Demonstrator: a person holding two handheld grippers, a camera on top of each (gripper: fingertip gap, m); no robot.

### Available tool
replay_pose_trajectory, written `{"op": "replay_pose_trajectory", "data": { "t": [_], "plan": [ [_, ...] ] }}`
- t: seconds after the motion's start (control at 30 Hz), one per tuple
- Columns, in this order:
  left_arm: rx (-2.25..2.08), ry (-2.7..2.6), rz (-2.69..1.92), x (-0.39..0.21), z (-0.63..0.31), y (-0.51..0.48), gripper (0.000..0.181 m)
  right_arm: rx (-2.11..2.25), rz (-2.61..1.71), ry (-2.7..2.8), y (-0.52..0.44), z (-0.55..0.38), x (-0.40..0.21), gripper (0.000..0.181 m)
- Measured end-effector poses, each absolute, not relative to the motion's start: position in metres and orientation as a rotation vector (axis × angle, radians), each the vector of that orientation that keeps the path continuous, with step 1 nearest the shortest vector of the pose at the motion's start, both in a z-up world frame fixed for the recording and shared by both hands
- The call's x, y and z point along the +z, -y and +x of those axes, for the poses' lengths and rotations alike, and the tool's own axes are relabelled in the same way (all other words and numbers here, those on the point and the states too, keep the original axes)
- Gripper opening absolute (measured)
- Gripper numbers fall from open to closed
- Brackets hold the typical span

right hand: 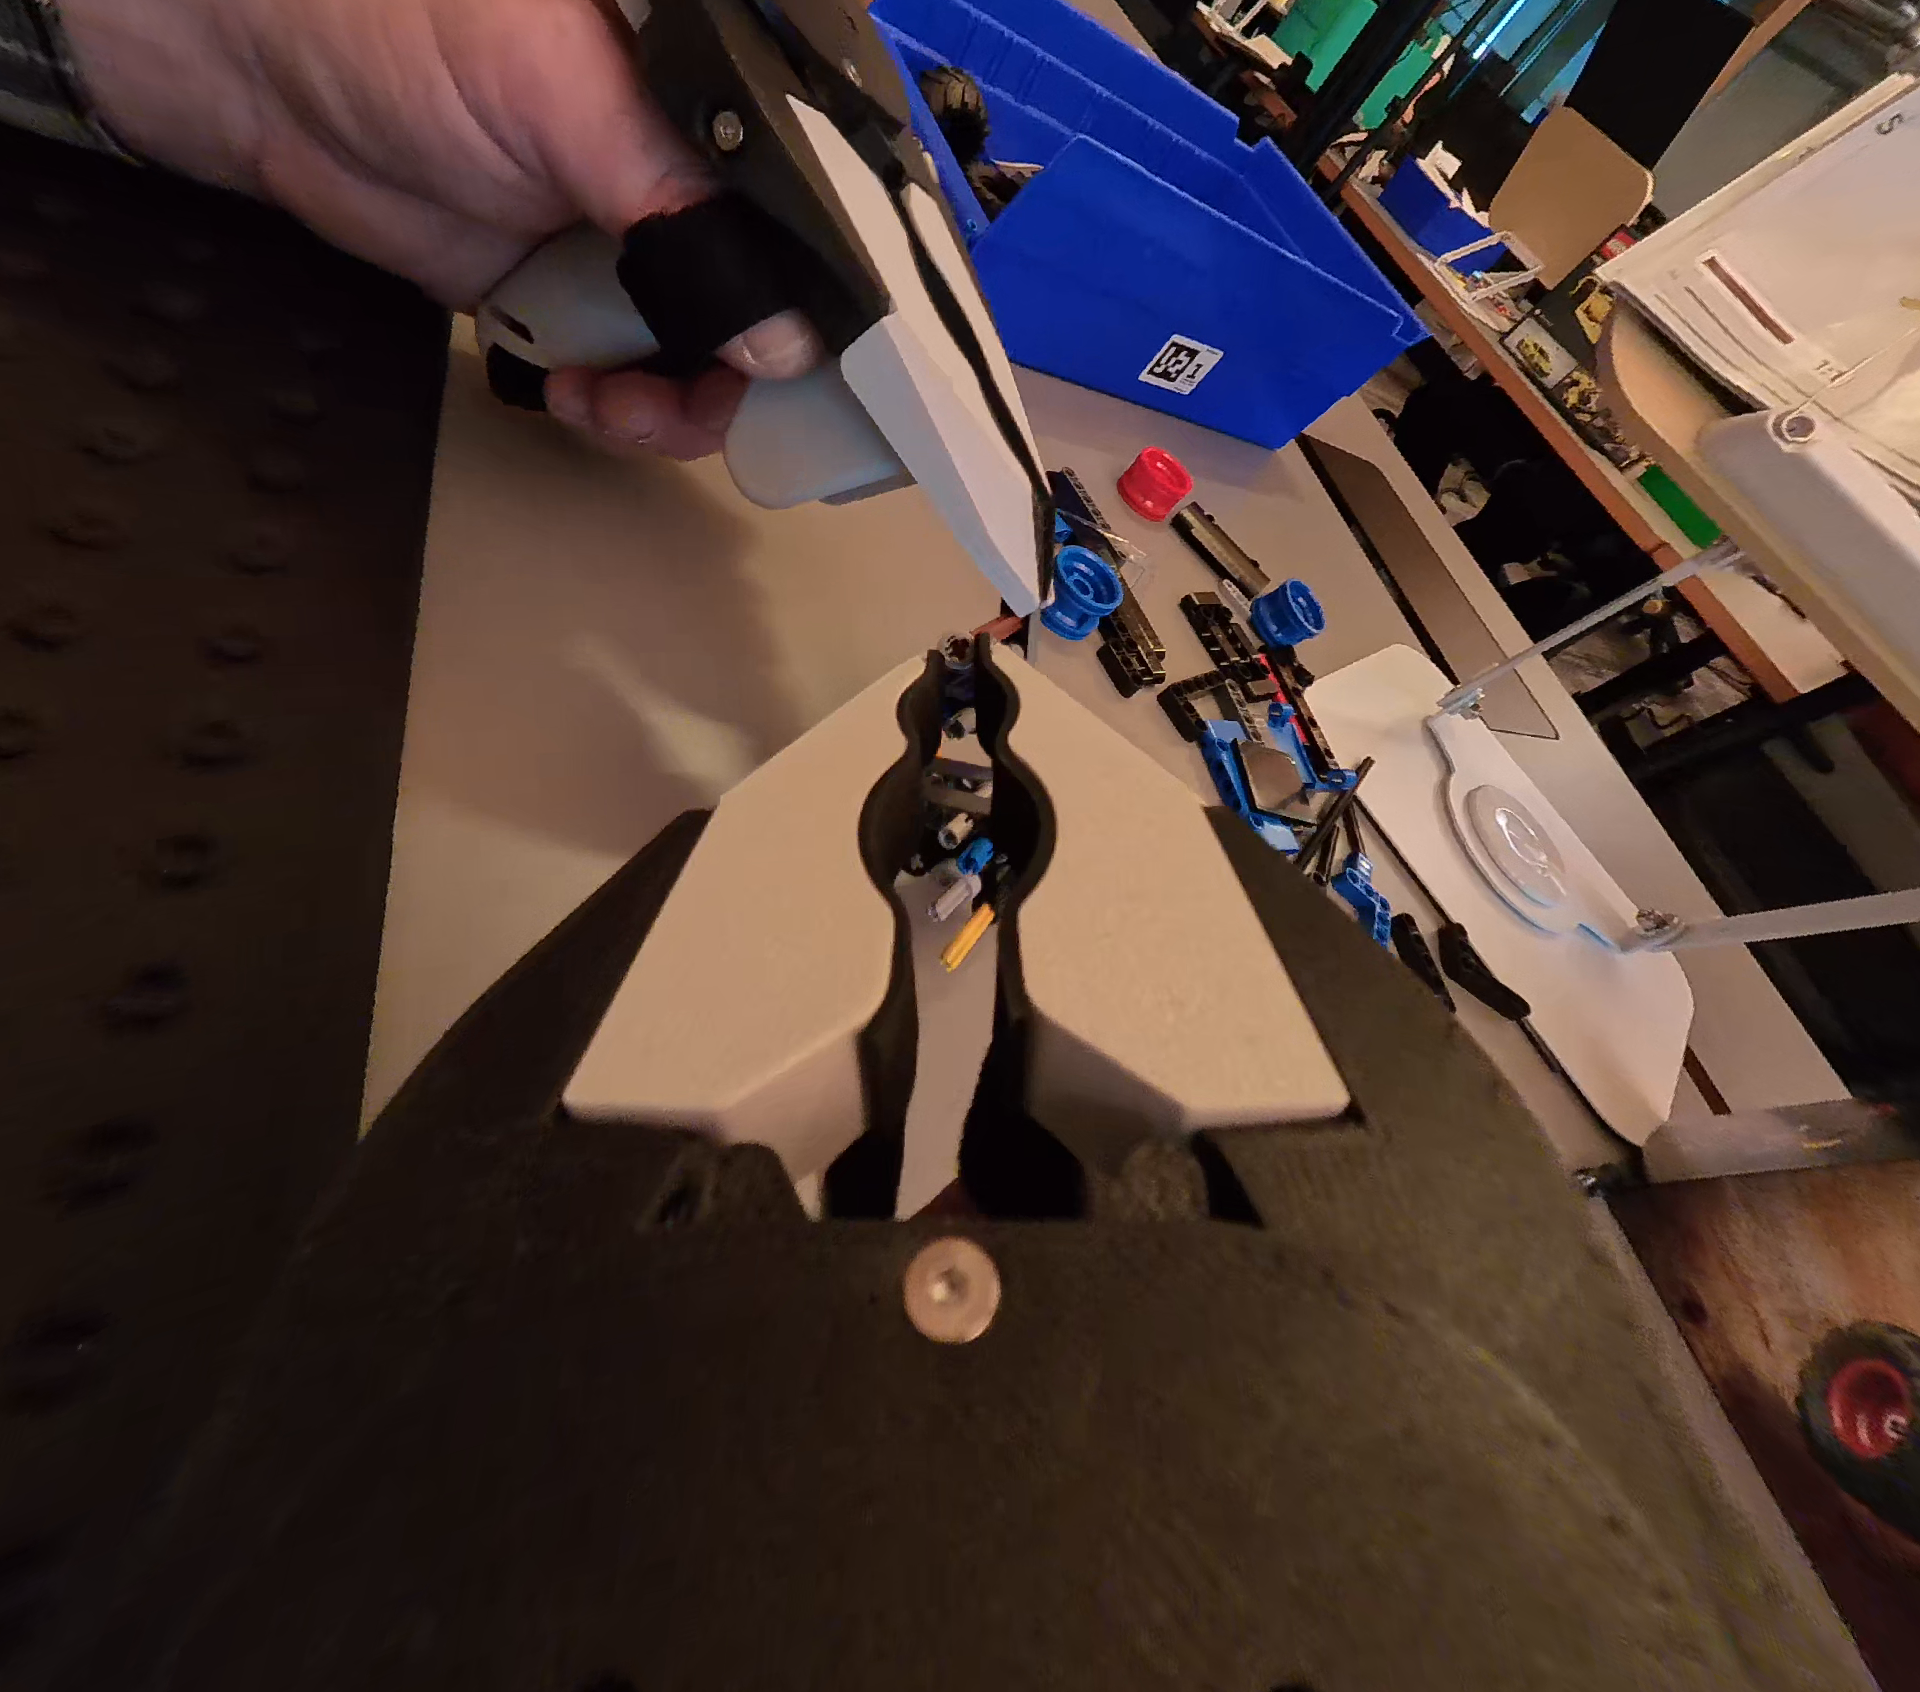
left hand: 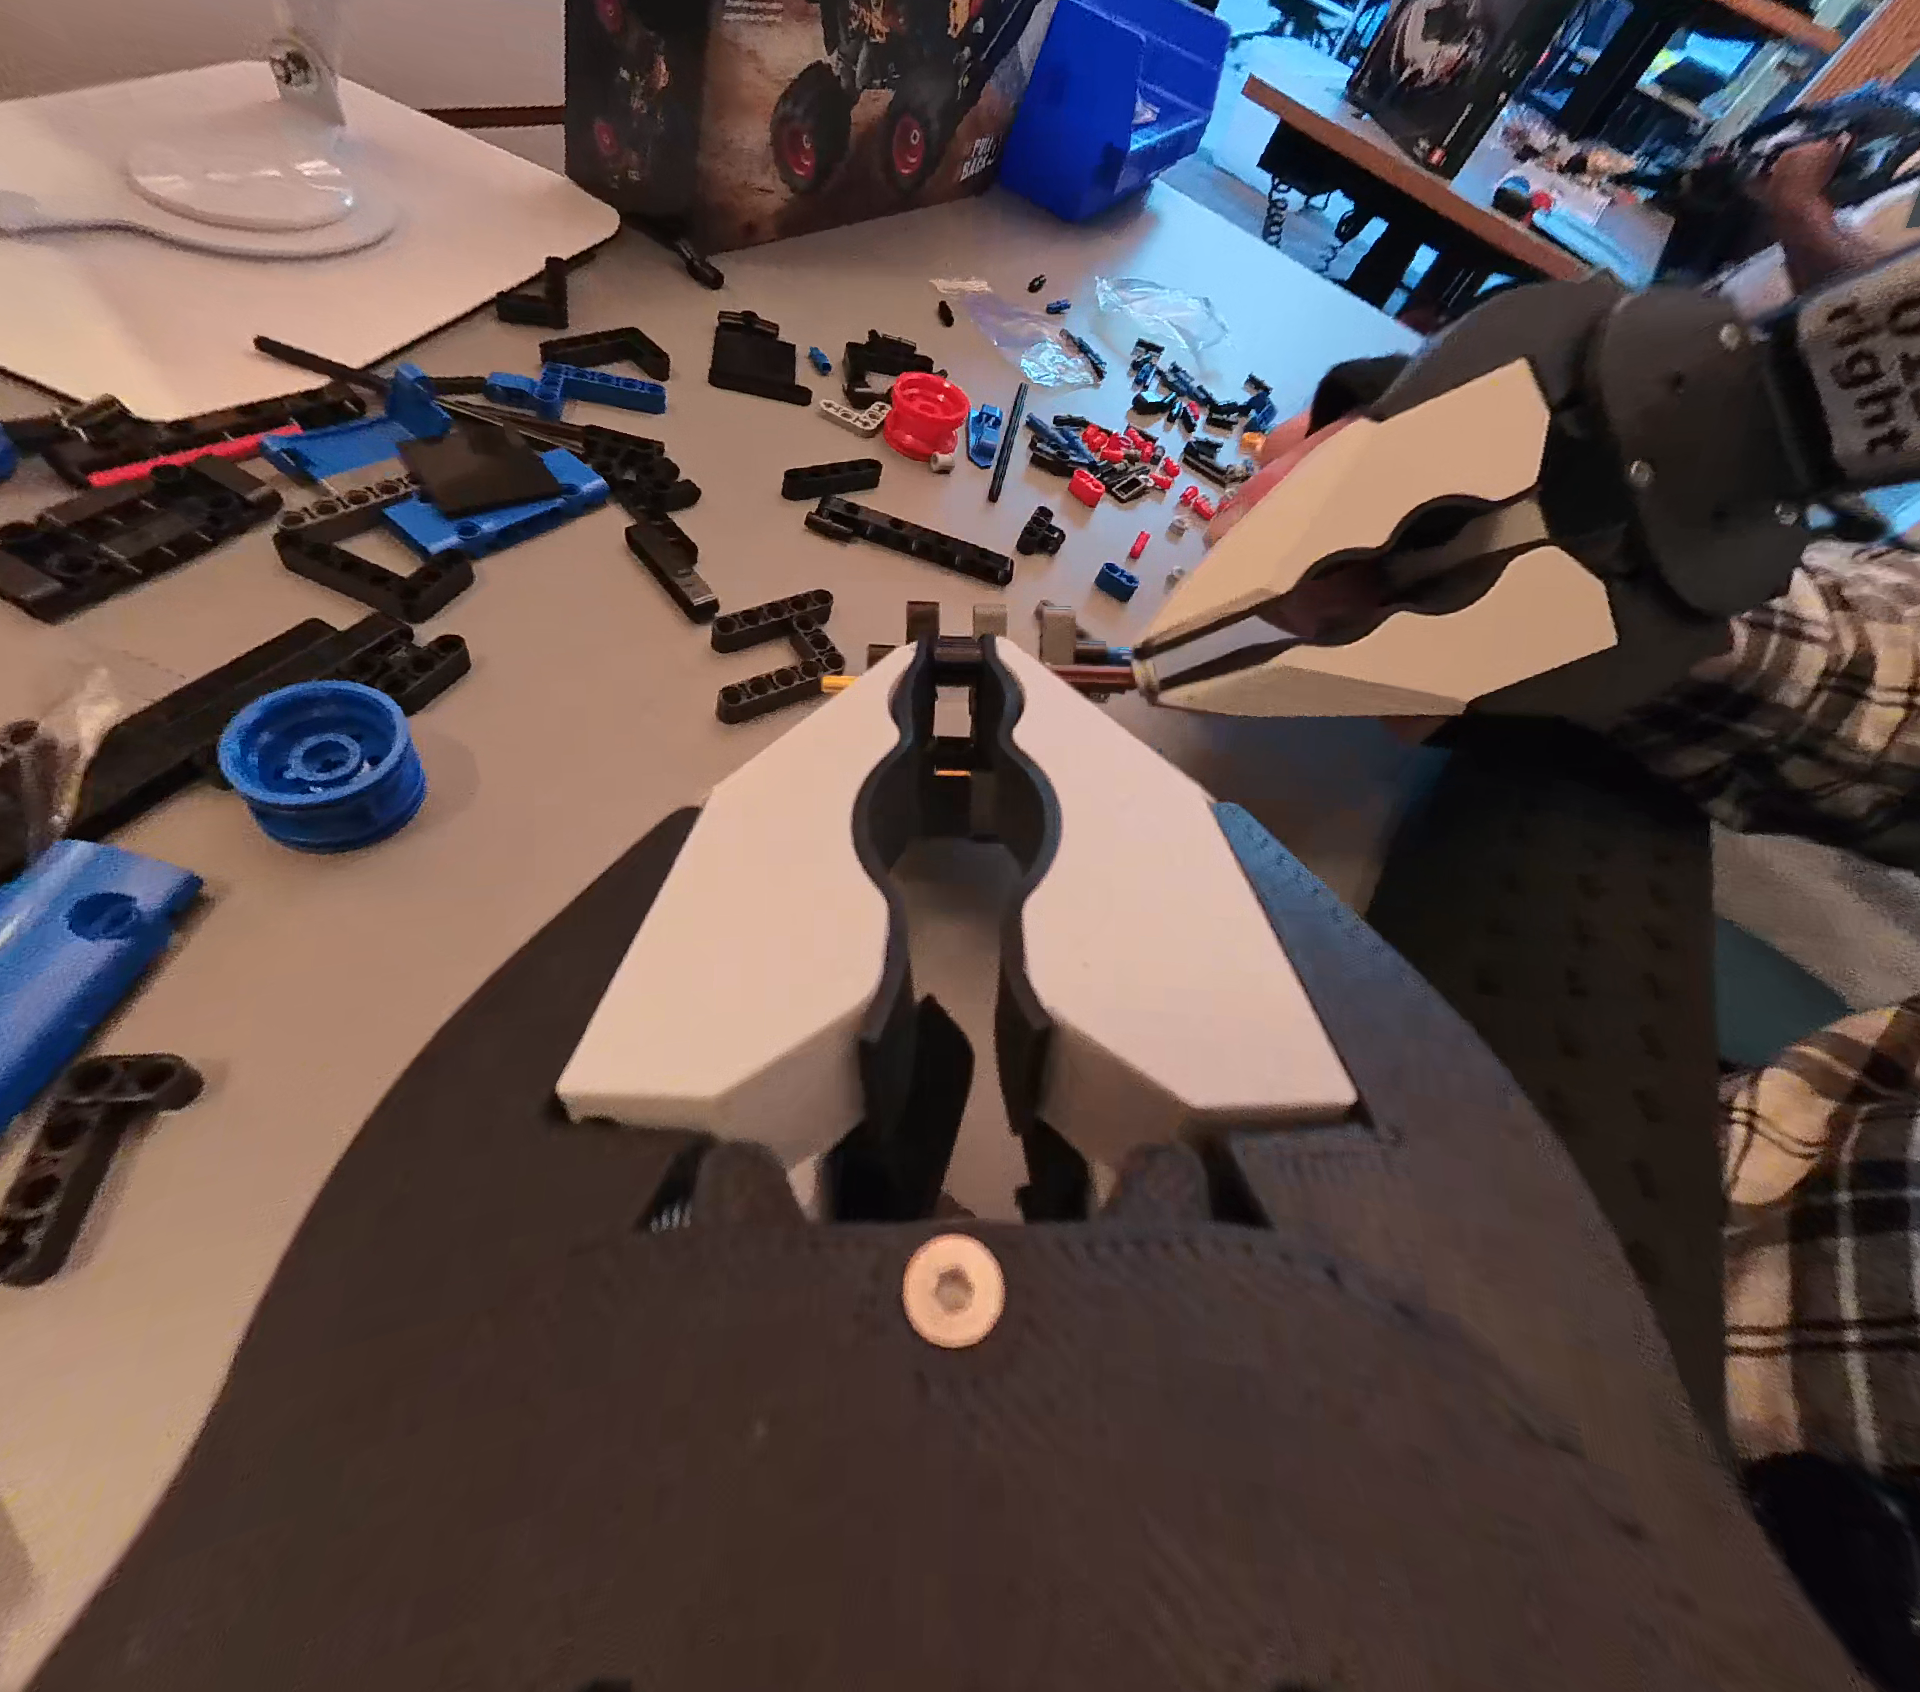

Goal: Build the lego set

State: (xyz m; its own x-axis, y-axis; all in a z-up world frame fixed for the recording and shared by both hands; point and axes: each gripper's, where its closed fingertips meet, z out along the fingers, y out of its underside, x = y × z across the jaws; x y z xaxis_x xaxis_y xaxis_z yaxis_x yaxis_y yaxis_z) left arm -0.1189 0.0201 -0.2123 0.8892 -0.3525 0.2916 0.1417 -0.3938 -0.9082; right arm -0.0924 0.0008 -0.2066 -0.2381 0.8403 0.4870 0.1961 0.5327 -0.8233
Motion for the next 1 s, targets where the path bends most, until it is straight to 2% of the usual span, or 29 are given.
{"op": "replay_pose_trajectory", "data": {
  "t": [0.47,1.0],
  "plan": [
    [-0.815,0.056,-1.891,-0.215,-0.119,-0.024,0.004,0.658,-0.782,1.696,-0.007,-0.097,-0.198,0.001],
    [-0.964,0.114,-1.864,-0.217,-0.113,-0.028,0.004,0.73,-0.828,1.749,-0.018,-0.1,-0.2,0.0]
  ]
}}
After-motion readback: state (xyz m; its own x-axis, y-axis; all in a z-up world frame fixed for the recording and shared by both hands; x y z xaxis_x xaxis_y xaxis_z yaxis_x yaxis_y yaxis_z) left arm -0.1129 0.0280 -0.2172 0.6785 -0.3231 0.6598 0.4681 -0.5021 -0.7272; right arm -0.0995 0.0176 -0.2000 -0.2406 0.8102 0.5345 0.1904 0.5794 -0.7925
